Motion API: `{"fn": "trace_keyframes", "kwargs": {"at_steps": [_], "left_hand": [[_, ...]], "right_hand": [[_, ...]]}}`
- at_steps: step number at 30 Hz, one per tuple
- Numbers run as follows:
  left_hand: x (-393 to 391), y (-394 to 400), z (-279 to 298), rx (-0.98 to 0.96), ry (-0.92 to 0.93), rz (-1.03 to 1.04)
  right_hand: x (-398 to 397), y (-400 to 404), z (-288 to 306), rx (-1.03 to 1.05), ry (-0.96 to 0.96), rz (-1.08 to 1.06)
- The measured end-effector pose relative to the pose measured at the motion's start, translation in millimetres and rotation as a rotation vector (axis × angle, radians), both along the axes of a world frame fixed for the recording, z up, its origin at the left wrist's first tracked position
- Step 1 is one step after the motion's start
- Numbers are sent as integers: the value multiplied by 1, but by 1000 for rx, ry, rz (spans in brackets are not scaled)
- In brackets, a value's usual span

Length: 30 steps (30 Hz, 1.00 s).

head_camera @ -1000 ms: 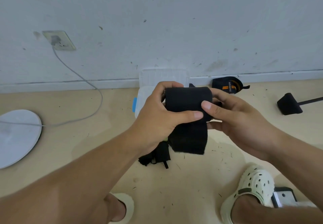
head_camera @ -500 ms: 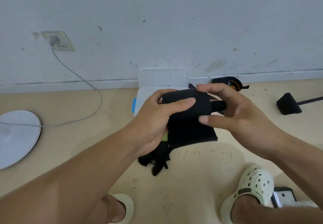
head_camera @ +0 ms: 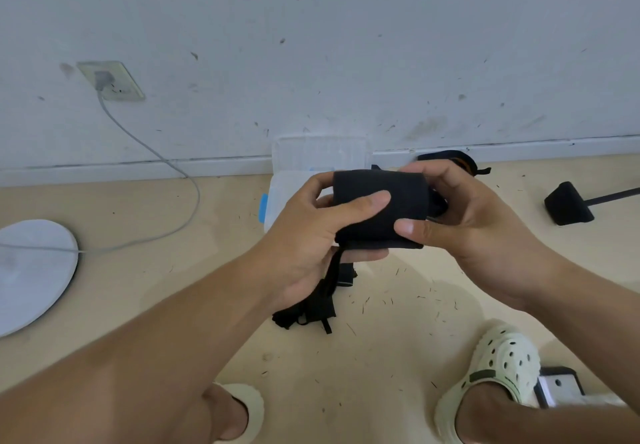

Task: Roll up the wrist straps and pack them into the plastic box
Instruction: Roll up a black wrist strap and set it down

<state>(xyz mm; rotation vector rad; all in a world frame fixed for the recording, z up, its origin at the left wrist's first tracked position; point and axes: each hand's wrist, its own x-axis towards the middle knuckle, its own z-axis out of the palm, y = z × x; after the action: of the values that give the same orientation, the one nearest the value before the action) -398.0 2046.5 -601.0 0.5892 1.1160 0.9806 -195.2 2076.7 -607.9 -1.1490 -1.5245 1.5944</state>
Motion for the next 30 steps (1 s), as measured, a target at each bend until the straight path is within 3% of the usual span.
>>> {"fn": "trace_keyframes", "kwargs": {"at_steps": [6, 12, 22, 30], "left_hand": [[-3, 1, 0, -86, -80, -7], [8, -10, -7, 16, 26, -24], [19, -23, -16, -44, 130, 57], [11, -14, -15, 12, 80, 205]], "right_hand": [[-4, -4, -2, 111, -67, 5], [-21, -17, -13, -207, -7, -73], [-31, -31, -8, -242, -251, 25], [-31, -15, -8, -375, 46, 1]]}}
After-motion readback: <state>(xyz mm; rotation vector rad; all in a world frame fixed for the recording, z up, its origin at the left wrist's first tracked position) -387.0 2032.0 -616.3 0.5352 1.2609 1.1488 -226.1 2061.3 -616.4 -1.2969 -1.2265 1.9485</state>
